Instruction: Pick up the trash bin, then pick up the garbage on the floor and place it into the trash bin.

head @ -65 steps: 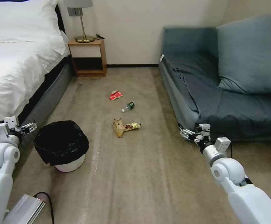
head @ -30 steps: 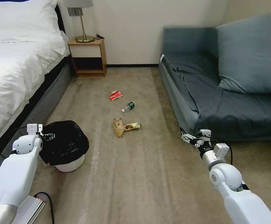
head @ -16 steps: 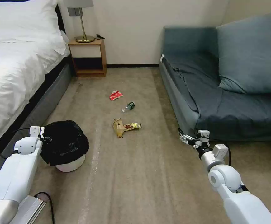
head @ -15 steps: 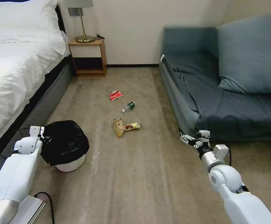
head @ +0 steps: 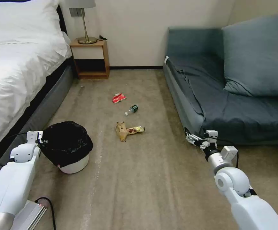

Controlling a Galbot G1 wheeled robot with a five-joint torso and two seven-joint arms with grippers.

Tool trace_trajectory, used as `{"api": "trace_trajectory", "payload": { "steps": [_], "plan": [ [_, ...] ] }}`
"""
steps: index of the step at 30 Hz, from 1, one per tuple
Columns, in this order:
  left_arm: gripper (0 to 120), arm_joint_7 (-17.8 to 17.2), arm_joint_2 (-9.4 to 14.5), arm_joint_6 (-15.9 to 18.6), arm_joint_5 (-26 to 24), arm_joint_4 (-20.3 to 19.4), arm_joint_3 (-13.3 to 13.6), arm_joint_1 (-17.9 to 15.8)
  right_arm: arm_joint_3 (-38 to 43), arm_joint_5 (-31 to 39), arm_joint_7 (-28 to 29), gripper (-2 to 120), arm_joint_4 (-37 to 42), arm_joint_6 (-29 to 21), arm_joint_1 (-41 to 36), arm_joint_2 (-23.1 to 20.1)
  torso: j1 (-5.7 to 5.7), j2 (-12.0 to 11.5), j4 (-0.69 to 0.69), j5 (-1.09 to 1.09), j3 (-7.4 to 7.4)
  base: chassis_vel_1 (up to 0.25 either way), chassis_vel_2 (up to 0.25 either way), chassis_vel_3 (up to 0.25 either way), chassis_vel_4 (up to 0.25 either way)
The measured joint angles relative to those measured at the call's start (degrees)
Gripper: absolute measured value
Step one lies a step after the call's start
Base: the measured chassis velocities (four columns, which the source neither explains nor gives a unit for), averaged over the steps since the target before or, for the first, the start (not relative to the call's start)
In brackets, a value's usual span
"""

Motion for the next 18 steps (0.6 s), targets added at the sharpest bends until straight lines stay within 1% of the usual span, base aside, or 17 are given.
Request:
{"api": "trace_trajectory", "payload": {
  "steps": [2,3,5,9,11,12,13,14,16,17,18],
  "plan": [
    [15,-1.15,-0.29,-0.52,-0.56,-0.54,-0.64,0.14,0.0,-0.22,-0.06,100,0.0,0.02,-0.6,0.34,0.0,0.0,0.0,-0.01,0.0,0.0,0.0,0.0,0.0],
    [15,-1.15,-0.29,-0.52,-0.56,-0.54,-0.64,0.14,0.0,-0.22,-0.06,100,0.0,0.02,-0.6,0.34,0.0,0.0,0.0,-0.01,0.0,0.0,0.0,0.0,0.0],
    [12,-2.11,-0.19,-0.94,-0.28,-1.62,-1.12,0.39,-0.13,-0.51,-0.09,100,0.04,-0.07,-0.97,0.75,0.0,0.0,-0.02,0.02,0.0,0.0,0.0,0.0,0.0],
    [11,-2.76,0.19,-1.05,0.47,-2.68,-1.57,0.58,-0.47,-1.04,-0.14,100,0.05,-0.21,-1.35,1.14,0.0,0.0,0.0,0.01,0.01,0.0,0.0,0.0,0.0],
    [9,-3.16,0.49,-1.21,0.66,-3.97,-2.04,0.82,-0.64,-1.19,-0.23,100,0.14,-0.22,-1.68,1.48,0.0,0.0,0.01,0.02,0.0,0.0,0.0,0.0,0.0],
    [9,-3.16,0.49,-1.21,0.66,-3.97,-2.04,0.82,-0.64,-1.19,-0.23,100,0.14,-0.22,-1.68,1.48,0.0,0.0,0.01,0.02,0.0,0.0,0.0,0.0,0.0],
    [6,-3.5,0.82,-1.43,1.19,-6.08,-2.55,1.56,-0.71,-1.16,-0.41,100,0.33,-0.22,-2.02,1.64,0.0,0.0,0.0,0.03,0.0,0.0,0.0,0.0,0.0],
    [6,-3.5,0.82,-1.43,1.19,-6.08,-2.55,1.56,-0.71,-1.16,-0.41,100,0.33,-0.22,-2.02,1.64,0.0,0.0,0.0,0.03,0.0,0.0,0.0,0.0,0.0],
    [5,-4.06,0.97,-1.46,1.6,-8.46,-3.02,2.37,-0.72,-1.12,-0.65,100,0.43,0.09,-2.14,1.64,0.0,0.0,0.02,0.01,0.01,0.0,0.0,0.0,0.0],
    [5,-4.06,0.97,-1.46,1.6,-8.46,-3.02,2.37,-0.72,-1.12,-0.65,100,0.43,0.09,-2.14,1.64,0.0,0.0,0.02,0.01,0.01,0.0,0.0,0.0,0.0],
    [5,-4.34,1.06,-1.43,1.64,-9.6,-3.07,2.71,-0.71,-1.08,-0.88,100,0.44,0.35,-2.14,1.64,0.0,0.0,0.02,0.02,0.01,0.0,0.0,0.0,0.0]
  ]
}}
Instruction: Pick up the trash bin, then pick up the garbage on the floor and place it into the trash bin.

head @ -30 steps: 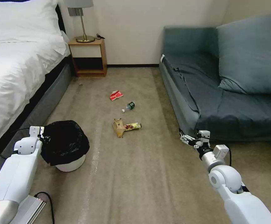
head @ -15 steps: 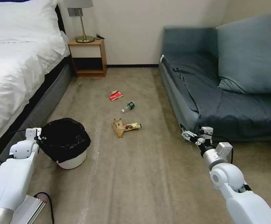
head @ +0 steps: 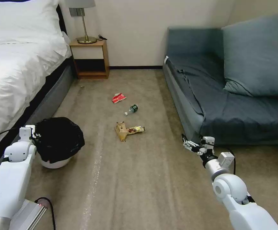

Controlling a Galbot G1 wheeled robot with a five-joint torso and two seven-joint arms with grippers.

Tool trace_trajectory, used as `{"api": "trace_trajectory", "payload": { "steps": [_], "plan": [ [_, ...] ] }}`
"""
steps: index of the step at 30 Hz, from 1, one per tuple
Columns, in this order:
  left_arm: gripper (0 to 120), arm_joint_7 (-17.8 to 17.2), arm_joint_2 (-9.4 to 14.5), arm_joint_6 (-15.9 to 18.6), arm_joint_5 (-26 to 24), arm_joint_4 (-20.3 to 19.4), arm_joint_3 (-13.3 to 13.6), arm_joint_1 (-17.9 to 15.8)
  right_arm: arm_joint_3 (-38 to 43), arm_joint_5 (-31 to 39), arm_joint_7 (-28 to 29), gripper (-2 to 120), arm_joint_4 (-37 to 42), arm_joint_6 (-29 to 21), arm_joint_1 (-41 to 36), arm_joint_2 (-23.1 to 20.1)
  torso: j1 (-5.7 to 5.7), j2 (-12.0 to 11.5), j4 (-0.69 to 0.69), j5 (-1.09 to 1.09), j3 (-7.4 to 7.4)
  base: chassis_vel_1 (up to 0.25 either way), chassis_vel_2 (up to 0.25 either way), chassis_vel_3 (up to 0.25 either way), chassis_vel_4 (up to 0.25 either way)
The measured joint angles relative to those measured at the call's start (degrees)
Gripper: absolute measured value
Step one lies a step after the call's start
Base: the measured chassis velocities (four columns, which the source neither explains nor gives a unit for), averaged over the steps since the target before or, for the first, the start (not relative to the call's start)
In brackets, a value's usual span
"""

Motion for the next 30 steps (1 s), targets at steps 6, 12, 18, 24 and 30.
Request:
{"api": "trace_trajectory", "payload": {
  "steps": [6,12,18,24,30],
  "plan": [
    [5,-0.59,0.34,0.3,-0.06,-3.02,0.06,0.82,0.01,0.34,-1.09,100,-0.5,1.56,0.22,0.09,0.0,-0.01,-0.01,-0.01,0.0,0.0,0.0,0.0,0.0],
    [5,-1.49,0.62,0.71,-0.16,-6.08,0.13,1.08,-0.23,0.21,-2.42,100,-0.94,2.26,0.14,0.43,0.0,-0.01,-0.02,0.0,0.0,0.0,0.0,0.0,0.0],
    [5,-2.47,0.85,0.93,-0.39,-7.46,0.83,0.86,-0.5,-1.36,-3.74,100,-1.82,3.69,0.16,0.57,0.0,-0.01,-0.02,0.01,0.0,0.0,0.0,0.0,0.0],
    [5,-2.91,0.81,1.13,-0.76,-7.43,1.77,0.24,-0.59,-1.32,-4.3,100,-1.95,3.52,0.57,0.09,0.0,-0.01,-0.02,0.01,0.0,0.0,0.0,0.0,0.0],
    [5,-2.97,0.58,0.88,-1.12,-6.92,1.92,0.16,-0.88,-1.35,-5.25,100,-1.92,3.26,0.74,-0.62,0.0,-0.01,-0.02,0.0,0.0,0.0,0.0,0.0,0.0]
  ]
}}
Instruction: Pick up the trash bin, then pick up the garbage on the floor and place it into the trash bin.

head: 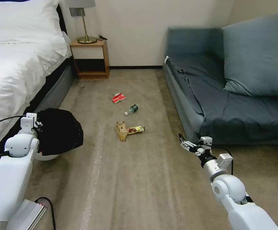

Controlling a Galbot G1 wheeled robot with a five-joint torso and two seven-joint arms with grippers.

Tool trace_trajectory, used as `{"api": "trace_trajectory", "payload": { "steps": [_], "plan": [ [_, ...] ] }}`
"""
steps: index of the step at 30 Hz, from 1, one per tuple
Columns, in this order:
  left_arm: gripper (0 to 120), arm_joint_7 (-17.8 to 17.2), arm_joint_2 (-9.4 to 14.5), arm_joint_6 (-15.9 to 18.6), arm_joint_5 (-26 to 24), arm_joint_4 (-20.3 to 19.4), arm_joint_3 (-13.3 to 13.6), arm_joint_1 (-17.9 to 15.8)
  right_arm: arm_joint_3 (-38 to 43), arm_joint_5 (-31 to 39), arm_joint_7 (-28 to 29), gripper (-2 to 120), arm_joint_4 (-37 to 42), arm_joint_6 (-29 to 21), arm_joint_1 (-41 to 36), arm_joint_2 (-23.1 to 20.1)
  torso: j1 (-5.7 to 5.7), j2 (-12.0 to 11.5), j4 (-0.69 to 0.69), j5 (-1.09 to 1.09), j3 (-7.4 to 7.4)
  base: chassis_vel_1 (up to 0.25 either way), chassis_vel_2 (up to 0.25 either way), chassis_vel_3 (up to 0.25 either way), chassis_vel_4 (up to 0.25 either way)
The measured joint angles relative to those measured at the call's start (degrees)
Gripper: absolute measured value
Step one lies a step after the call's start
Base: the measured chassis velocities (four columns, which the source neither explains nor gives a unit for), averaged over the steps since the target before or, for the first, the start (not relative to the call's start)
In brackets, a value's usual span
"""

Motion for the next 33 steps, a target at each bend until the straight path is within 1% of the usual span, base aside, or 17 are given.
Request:
{"api": "trace_trajectory", "payload": {
  "steps": [9,10,16,25,33],
  "plan": [
    [5,1.78,-0.65,-0.87,0.02,0.98,-0.08,-0.14,-0.36,-0.02,-1.69,100,-0.72,0.07,0.32,0.13,0.0,0.0,0.0,0.0,0.0,0.0,0.0,0.0,0.0],
    [5,2.26,-0.71,-1.25,0.27,1.39,-0.05,-0.16,-0.36,0.03,-1.9,100,-0.94,0.2,0.34,-0.14,0.0,0.0,0.0,0.0,0.0,-0.087,0.057,0.048,-0.041],
    [5,2.49,-0.64,-1.44,0.44,1.51,-0.08,-0.1,-0.36,0.04,-2.19,100,-1.09,0.33,0.29,-0.22,0.0,0.0,0.0,0.0,0.0,-0.113,0.118,0.109,-0.112],
    [5,2.48,0.61,-1.44,-0.08,-0.05,-0.48,-0.4,-0.97,0.02,-2.24,100,-1.05,0.35,0.64,-0.08,0.0,0.0,-0.01,0.01,0.0,-0.142,0.126,0.144,-0.137],
    [5,2.07,1.8,-0.8,-0.79,-1.6,-0.61,-0.45,-1.33,0.02,-2.22,100,-0.86,0.25,1.24,-0.11,0.0,0.0,0.01,0.0,0.0,-0.095,0.106,0.103,-0.113]
  ]
}}
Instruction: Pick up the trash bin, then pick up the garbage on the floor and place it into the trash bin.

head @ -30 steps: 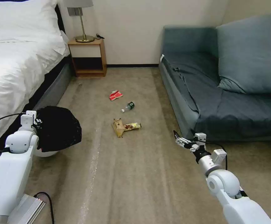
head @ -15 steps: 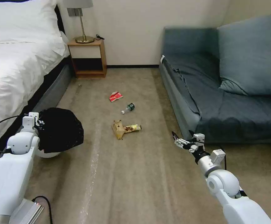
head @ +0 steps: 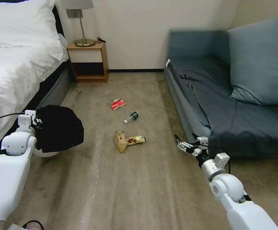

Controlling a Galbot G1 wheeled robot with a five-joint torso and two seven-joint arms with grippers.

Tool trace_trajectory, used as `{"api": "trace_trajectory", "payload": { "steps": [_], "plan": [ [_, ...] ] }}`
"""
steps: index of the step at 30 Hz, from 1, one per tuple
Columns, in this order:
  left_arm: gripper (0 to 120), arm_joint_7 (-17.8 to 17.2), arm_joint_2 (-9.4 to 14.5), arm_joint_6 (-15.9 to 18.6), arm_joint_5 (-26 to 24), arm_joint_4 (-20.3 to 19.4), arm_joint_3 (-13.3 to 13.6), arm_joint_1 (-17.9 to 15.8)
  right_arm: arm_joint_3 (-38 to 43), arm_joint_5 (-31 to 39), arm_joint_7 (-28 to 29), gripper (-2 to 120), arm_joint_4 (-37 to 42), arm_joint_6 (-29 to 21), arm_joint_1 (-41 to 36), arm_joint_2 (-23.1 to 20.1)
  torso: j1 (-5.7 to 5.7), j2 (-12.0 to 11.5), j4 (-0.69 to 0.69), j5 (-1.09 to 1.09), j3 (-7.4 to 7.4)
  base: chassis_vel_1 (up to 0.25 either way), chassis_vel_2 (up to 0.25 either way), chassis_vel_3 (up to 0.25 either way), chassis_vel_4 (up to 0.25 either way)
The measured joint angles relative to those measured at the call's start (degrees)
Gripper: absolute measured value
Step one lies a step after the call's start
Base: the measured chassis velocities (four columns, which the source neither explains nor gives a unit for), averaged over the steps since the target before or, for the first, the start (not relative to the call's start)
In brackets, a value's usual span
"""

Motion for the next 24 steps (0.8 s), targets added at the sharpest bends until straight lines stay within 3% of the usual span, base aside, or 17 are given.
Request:
{"api": "trace_trajectory", "payload": {
  "steps": [24],
  "plan": [
    [5,-0.79,0.74,0.95,-1.64,-0.84,-0.03,-0.04,-0.57,-0.12,0.11,100,0.16,-0.42,0.37,0.22,0.0,0.0,-0.01,0.0,0.0,-0.12,0.12,0.126,-0.118]
  ]
}}
